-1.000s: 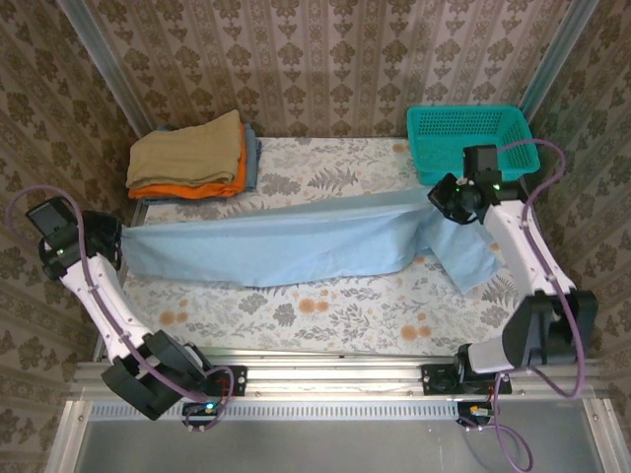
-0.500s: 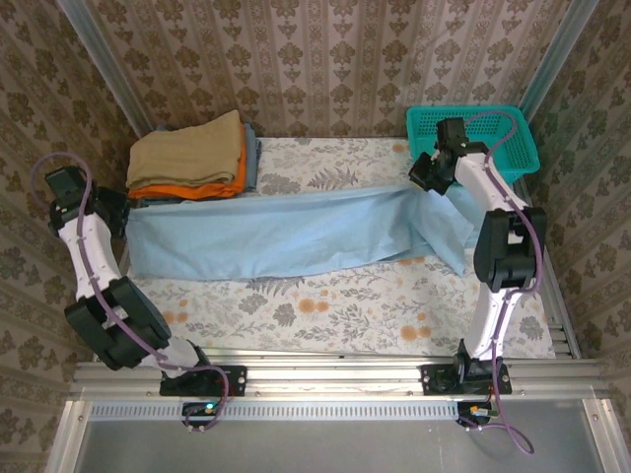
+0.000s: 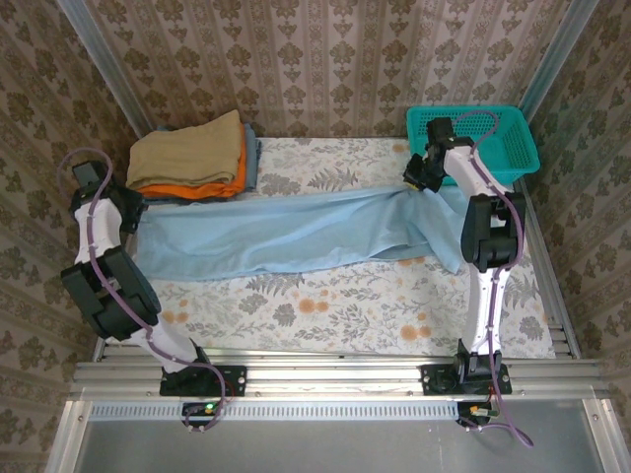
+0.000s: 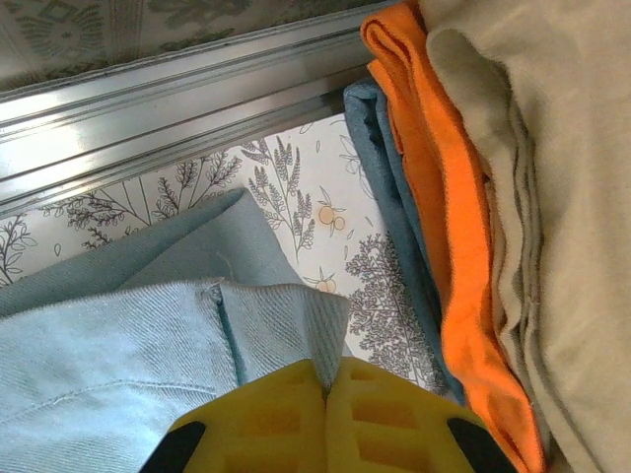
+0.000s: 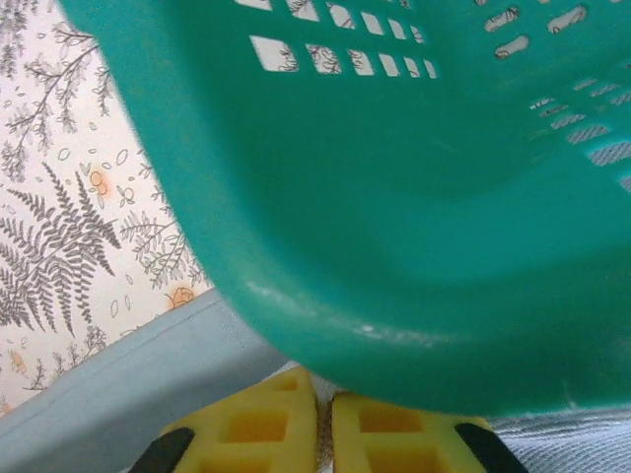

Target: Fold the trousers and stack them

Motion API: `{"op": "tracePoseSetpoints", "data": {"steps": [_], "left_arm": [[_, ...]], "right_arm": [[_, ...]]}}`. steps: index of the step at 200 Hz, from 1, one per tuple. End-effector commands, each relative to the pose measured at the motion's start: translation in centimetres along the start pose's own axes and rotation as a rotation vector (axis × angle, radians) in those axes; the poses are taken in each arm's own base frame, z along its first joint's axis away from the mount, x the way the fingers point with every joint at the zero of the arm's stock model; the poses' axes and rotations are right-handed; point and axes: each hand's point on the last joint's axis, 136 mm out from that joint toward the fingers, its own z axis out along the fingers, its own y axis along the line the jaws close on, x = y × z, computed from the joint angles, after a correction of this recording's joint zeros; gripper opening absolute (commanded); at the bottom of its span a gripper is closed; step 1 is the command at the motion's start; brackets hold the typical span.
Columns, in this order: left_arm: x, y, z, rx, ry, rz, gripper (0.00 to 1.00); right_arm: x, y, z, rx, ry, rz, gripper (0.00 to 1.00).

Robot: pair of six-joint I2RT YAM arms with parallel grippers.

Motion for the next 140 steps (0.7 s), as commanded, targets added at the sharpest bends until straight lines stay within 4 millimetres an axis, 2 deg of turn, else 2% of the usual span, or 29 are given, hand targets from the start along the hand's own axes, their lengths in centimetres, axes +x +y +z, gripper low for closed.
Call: {"op": "tracePoseSetpoints", "data": {"steps": [1, 14, 19, 25, 36, 46, 55, 62, 72, 84, 98, 111, 127, 140], "left_arm": [[-3.1, 1.2, -0.2, -0.056, -0.143, 0.001, 0.0], [-2.9, 2.1, 0.0, -0.083, -0.149, -0.001, 0.03], [-2.9, 2.4, 0.0, -0.092, -0.151, 0.002, 0.08], [-2.9, 2.6, 0.0, -0.101, -0.151, 0.004, 0.19], [-2.9, 2.5, 0.0, -0.095, -0.147, 0.01, 0.22], [-2.9, 2.1, -0.3, -0.081, -0.147, 0.015, 0.37], [-2.8, 1.6, -0.6, -0.066, -0.145, 0.019, 0.58], [-2.7, 1.2, -1.1, -0.056, -0.146, 0.024, 0.68], [-2.6, 0.6, -2.0, -0.036, -0.154, 0.04, 0.86], [-2.3, -0.2, -3.4, -0.005, -0.159, 0.063, 0.99], [-1.4, -0.7, -5.6, 0.027, -0.164, 0.087, 1.0], [0.7, -0.8, -7.2, 0.07, -0.172, 0.119, 1.0], [4.6, -0.3, -8.1, 0.093, -0.148, 0.186, 1.0], [8.7, 0.3, -7.7, 0.128, -0.097, 0.24, 0.98]], "right_arm": [[-2.6, -2.3, -0.6, 0.083, -0.073, 0.01, 0.21], [-2.8, -2.1, -0.9, 0.079, -0.075, 0.006, 0.25], [-2.8, -2.0, -1.0, 0.075, -0.074, 0.004, 0.28], [-2.9, -1.8, -1.3, 0.071, -0.076, 0.001, 0.31], [-3.0, -1.4, -1.8, 0.062, -0.083, -0.004, 0.35], [-3.1, -0.7, -2.6, 0.048, -0.091, -0.01, 0.38], [-3.1, -0.1, -3.4, 0.038, -0.104, -0.017, 0.39], [-3.0, 0.4, -4.1, 0.029, -0.114, -0.025, 0.39], [-2.6, 1.0, -5.2, 0.017, -0.125, -0.033, 0.39], [-1.7, 1.9, -6.5, -0.007, -0.139, -0.044, 0.39], [-0.1, 2.5, -7.8, -0.037, -0.158, -0.041, 0.4], [1.9, 2.9, -8.5, -0.068, -0.169, -0.034, 0.4], [4.9, 3.2, -8.8, -0.09, -0.171, -0.046, 0.41], [7.5, 3.5, -8.2, -0.104, -0.148, -0.064, 0.42]]}}
